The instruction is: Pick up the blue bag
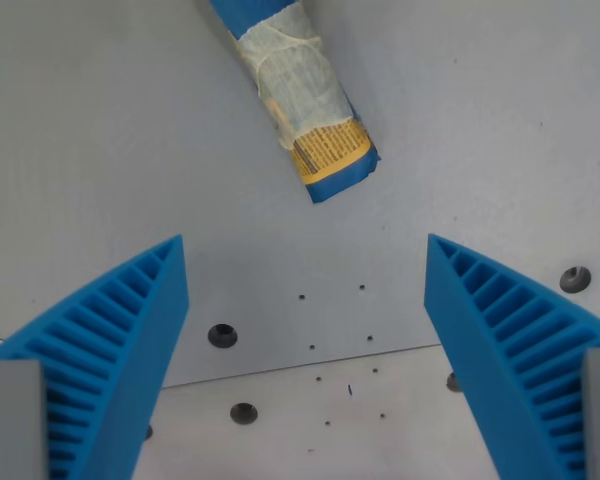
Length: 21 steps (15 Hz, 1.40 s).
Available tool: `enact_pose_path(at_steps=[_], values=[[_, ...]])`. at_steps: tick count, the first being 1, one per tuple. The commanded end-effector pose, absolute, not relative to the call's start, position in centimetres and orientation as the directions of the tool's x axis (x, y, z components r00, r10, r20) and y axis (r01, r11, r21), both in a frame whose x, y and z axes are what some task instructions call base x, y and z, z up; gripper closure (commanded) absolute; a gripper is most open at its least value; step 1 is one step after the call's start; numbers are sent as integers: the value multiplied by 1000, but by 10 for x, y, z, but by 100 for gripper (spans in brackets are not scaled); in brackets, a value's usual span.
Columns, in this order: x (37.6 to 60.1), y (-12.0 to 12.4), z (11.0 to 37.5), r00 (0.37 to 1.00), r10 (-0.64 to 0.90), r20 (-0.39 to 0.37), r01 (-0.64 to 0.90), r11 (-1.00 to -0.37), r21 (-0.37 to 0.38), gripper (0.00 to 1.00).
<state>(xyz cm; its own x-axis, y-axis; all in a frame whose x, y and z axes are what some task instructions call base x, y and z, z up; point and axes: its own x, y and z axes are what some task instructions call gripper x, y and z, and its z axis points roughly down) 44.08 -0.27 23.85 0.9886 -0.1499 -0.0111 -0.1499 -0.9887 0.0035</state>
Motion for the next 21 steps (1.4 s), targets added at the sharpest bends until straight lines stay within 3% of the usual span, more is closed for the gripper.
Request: enact_pose_path(at_steps=[1,21], values=[[445,-2,237,996,-94,8,-94,-996,2,0],[451,0,223,1000,-20,16,-20,-1000,2,0]])
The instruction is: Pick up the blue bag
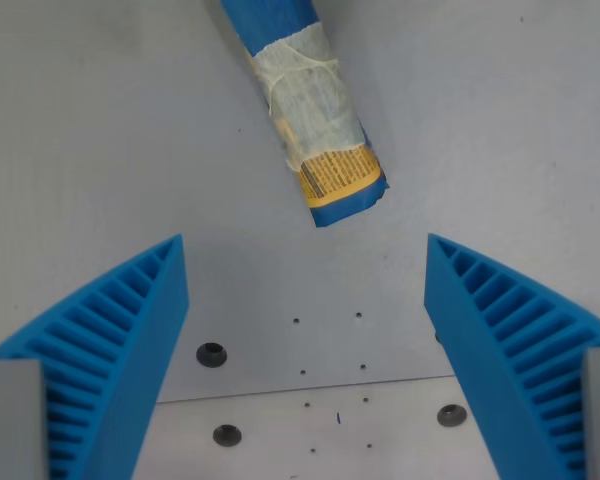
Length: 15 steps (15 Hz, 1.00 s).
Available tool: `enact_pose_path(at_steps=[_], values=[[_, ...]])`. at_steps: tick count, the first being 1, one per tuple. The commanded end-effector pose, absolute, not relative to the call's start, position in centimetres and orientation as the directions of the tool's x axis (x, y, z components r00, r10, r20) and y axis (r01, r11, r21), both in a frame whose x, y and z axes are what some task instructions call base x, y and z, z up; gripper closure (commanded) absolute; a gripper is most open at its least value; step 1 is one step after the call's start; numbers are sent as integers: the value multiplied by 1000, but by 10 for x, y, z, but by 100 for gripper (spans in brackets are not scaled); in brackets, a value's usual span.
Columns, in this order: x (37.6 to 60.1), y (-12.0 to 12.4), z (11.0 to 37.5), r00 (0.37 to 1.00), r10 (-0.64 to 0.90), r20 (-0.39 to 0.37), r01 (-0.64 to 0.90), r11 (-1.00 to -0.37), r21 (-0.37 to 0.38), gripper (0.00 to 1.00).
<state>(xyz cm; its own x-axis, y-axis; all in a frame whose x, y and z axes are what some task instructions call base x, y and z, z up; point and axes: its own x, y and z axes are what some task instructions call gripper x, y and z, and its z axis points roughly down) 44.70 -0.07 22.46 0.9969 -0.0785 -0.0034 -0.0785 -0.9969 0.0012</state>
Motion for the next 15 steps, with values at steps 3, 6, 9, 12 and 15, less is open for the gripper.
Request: enact_pose_path(at_steps=[3,6,9,12,15], values=[[452,0,221,1000,-10,17,-10,-1000,2,0],[453,1,220,1000,0,18,-1,-1000,2,0],[453,1,218,1000,9,19,9,-1000,2,0],[454,1,216,1000,17,20,17,-1000,2,0],[455,1,215,999,25,21,25,-1000,2,0]])
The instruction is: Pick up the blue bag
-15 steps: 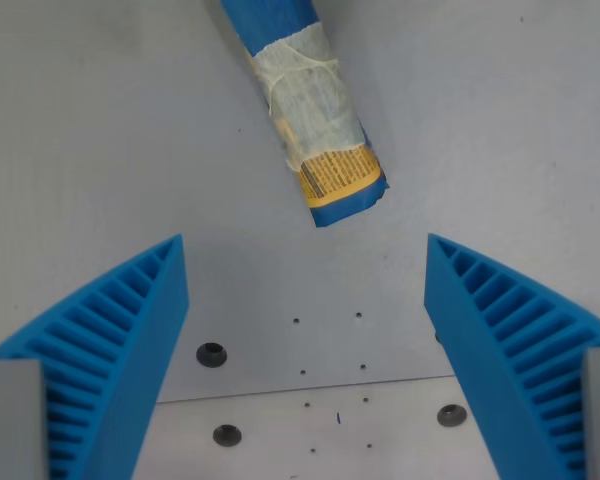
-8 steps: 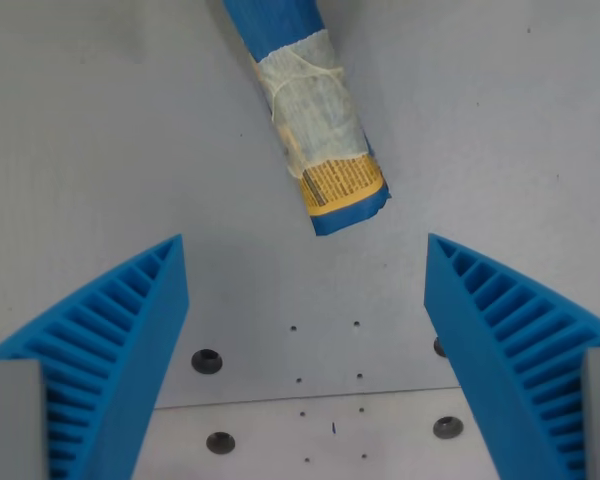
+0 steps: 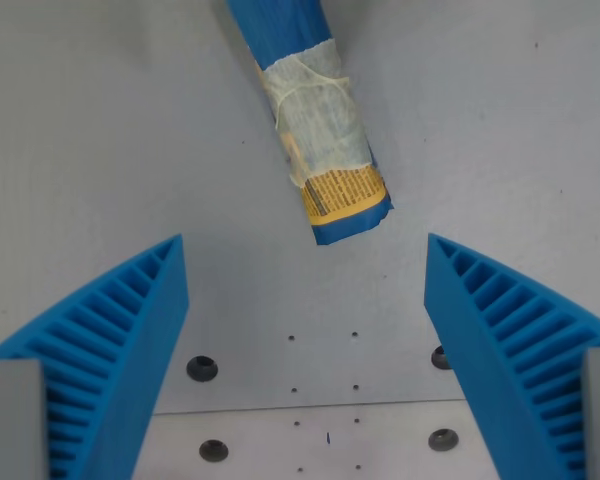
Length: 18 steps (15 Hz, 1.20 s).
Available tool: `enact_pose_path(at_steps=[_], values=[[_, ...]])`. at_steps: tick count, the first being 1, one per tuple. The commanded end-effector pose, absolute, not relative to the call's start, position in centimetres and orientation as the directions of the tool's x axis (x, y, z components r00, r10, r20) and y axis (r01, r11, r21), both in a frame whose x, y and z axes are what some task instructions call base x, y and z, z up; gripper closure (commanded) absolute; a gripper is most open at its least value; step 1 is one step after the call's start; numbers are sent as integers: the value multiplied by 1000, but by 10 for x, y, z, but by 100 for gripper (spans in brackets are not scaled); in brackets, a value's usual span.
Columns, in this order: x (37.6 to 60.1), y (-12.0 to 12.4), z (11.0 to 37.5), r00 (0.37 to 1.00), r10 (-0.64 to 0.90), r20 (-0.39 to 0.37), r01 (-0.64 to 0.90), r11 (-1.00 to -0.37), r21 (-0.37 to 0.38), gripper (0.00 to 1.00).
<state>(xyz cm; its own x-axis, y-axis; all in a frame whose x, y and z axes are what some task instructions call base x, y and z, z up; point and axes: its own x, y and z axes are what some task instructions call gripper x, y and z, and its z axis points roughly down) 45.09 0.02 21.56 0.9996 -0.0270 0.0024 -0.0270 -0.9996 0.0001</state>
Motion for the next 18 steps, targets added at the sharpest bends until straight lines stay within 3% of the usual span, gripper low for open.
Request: enact_pose_path(at_steps=[1,18], values=[[455,1,214,999,28,21,28,-1000,2,0],[458,2,209,998,59,25,59,-998,3,0]])
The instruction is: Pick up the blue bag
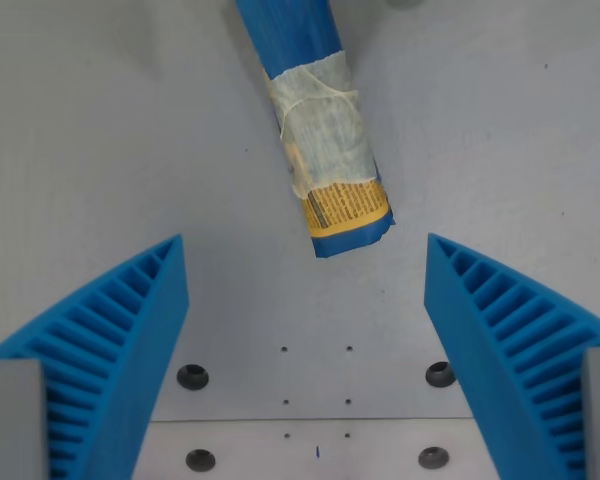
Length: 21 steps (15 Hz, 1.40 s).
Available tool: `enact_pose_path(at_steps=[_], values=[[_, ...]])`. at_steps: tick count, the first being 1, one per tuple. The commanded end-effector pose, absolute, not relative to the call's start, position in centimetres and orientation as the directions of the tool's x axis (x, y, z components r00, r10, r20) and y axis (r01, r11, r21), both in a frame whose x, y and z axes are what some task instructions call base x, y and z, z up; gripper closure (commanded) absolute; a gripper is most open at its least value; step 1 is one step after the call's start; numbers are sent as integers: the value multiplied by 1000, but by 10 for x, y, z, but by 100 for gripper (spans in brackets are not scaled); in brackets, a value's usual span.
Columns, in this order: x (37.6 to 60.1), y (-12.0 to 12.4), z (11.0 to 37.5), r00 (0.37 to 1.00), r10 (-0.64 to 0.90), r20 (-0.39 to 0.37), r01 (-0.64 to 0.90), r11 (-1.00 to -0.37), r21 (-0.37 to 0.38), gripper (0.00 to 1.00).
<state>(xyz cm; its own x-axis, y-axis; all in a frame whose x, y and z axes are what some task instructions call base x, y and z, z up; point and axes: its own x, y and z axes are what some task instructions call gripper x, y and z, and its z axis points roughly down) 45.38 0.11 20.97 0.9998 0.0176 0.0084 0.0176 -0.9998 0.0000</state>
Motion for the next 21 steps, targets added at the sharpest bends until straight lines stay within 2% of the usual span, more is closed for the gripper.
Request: enact_pose_path(at_steps=[1,21], values=[[458,2,208,998,60,25,60,-998,3,0],[459,2,207,997,68,26,68,-998,3,0]])
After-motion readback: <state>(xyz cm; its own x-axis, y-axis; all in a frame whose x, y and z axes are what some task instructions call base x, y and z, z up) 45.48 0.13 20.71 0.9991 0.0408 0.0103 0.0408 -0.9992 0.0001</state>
